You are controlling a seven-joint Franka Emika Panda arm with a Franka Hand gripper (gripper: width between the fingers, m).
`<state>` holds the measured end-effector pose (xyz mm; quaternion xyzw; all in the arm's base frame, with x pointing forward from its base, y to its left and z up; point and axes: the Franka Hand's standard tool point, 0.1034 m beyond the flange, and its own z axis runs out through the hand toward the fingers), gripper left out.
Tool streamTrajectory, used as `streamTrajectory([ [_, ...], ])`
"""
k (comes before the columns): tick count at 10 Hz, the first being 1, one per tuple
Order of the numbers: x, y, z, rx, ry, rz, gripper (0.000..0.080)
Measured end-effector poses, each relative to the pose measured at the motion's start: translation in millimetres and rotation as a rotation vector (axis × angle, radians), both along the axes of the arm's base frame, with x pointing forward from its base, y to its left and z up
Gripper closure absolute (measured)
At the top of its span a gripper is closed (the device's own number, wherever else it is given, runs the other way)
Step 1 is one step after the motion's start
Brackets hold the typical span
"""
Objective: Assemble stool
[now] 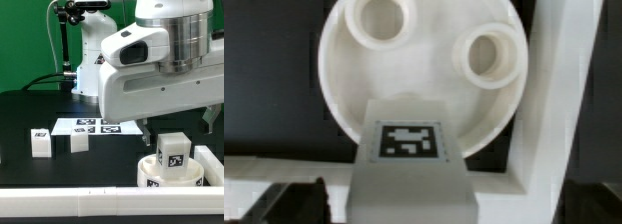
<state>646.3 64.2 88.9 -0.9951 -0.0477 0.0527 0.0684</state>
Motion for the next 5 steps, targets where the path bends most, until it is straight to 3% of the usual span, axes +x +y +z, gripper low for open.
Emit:
streamTrajectory([
  [5,4.5,-4.2,-6.5,-0.008,-0.049,-0.015,0.0179],
])
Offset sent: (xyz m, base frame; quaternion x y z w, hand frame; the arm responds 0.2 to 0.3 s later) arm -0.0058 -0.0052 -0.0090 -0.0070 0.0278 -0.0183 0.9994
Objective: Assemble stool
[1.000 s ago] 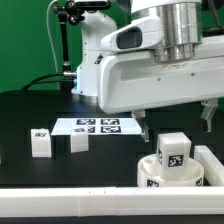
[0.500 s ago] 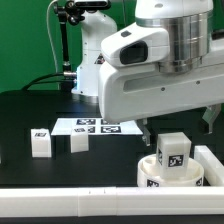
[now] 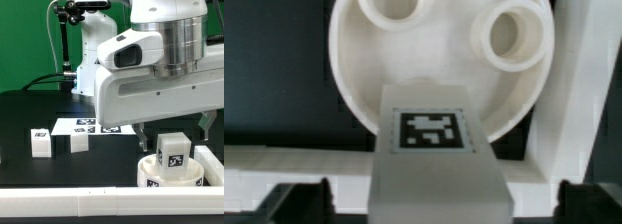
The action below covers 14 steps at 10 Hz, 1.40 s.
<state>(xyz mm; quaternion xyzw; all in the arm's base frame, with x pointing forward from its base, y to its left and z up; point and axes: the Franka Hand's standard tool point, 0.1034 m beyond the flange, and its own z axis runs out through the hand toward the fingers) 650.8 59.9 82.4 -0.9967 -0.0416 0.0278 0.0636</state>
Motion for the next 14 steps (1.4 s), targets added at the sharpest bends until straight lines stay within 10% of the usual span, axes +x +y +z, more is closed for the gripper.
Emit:
streamTrajectory([
  [2,1.0,0.3,-1.1,0.001,-0.009,0.021,0.0449],
  [8,1.1,0.4,-1.1,0.000,-0.005,-0.006,0.0462],
  [14,3.2,12.2,-2.6,-0.003,0.016,-0.591,0.0459],
])
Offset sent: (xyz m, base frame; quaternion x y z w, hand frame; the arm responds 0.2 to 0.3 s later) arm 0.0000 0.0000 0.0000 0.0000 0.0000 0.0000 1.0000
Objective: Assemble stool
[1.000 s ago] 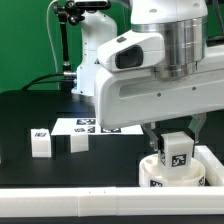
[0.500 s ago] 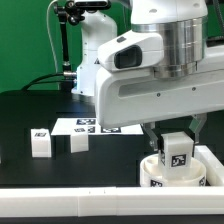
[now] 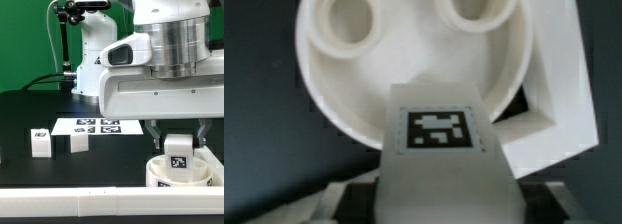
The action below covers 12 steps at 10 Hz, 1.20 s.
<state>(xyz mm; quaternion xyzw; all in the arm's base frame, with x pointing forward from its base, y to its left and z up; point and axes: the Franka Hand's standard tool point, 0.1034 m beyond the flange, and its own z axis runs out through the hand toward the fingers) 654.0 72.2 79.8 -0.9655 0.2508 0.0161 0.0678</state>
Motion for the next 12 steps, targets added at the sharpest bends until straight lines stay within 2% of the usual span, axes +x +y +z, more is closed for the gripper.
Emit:
streamTrajectory([
  [5,-2.2,21.2,-0.9,0.008,0.057,-0.472,0.0459],
  [9,-4.8,25.3,-3.0,0.035,0.123,-0.844,0.0459],
  [12,-5.0,26.7,-3.0,0.048,0.158,-1.024,0.0459],
])
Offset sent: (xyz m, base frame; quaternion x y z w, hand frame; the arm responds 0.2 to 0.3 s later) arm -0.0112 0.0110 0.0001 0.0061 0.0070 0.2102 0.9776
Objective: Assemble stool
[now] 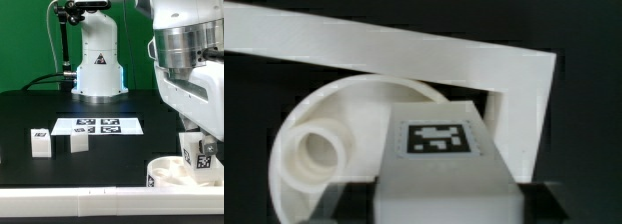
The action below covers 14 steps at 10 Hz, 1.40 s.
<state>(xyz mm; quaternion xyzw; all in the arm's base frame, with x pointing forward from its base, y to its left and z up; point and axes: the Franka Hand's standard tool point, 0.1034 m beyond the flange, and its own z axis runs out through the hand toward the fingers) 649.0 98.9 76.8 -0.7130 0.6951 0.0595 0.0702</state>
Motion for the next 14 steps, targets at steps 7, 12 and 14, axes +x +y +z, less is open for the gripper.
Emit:
streamTrajectory([
  [7,1.6,-0.5,5.1,0.026,0.021,-0.138,0.0379],
  [12,4.2,1.8,21.8,0.045,-0.042,0.057,0.0152],
  [14,3.9,1.8,21.0,0.040,-0.071,0.202,0.0151],
])
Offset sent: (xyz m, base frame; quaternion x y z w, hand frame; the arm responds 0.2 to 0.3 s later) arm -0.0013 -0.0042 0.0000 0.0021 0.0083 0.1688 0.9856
